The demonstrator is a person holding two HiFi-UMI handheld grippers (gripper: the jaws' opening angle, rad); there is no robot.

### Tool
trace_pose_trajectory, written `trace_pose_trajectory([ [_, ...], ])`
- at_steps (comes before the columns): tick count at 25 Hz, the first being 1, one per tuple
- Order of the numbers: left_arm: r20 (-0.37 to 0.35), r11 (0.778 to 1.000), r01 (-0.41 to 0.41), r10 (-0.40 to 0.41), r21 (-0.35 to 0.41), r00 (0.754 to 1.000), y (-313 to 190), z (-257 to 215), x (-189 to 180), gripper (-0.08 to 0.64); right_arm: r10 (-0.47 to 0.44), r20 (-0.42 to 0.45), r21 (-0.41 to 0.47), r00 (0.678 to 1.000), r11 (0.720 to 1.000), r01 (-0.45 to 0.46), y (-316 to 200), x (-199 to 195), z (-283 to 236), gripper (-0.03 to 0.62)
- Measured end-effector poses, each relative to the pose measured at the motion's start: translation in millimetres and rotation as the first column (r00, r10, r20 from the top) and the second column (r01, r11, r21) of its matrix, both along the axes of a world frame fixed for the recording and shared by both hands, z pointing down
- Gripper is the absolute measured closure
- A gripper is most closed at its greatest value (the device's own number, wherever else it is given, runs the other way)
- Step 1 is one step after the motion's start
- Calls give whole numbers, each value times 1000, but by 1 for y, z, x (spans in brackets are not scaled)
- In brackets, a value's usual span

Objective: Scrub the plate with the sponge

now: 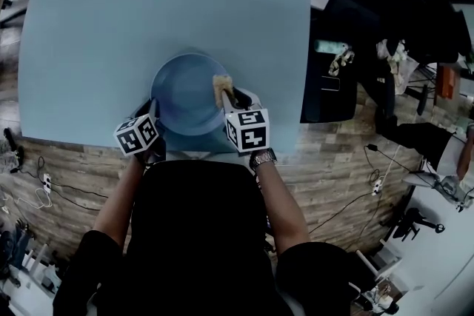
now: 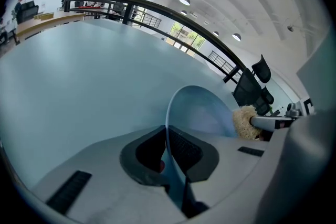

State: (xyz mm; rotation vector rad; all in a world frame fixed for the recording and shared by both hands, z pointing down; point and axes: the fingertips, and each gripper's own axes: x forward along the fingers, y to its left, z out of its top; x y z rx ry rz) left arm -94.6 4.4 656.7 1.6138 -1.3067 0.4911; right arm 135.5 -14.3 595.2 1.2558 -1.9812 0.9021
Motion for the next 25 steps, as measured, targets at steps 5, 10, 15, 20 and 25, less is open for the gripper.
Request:
trace_pose_trajectory([
  [5,-8,996,-79,79,43,997,-2,-6,5,548,36,33,16,999,999,-37,5,-3,-9,520],
  [10,1,985,-132,133,108,991,-4,-20,8,548,48,56,22,997,999,-50,14,-14,-14,520],
  [15,82,974,-172,161,148,984,-1,-33,-2,548,43,76,43,996,998,-46,25,-28,-22,520],
  [20,118,956,-204,182,209,976,8,-51,-17,551,53,86,59,995,997,-58,36,-44,-31,520],
  [25,86,955,-189,173,229,981,19,-65,-30,557,66,91,78,994,994,-73,52,-56,-38,520],
])
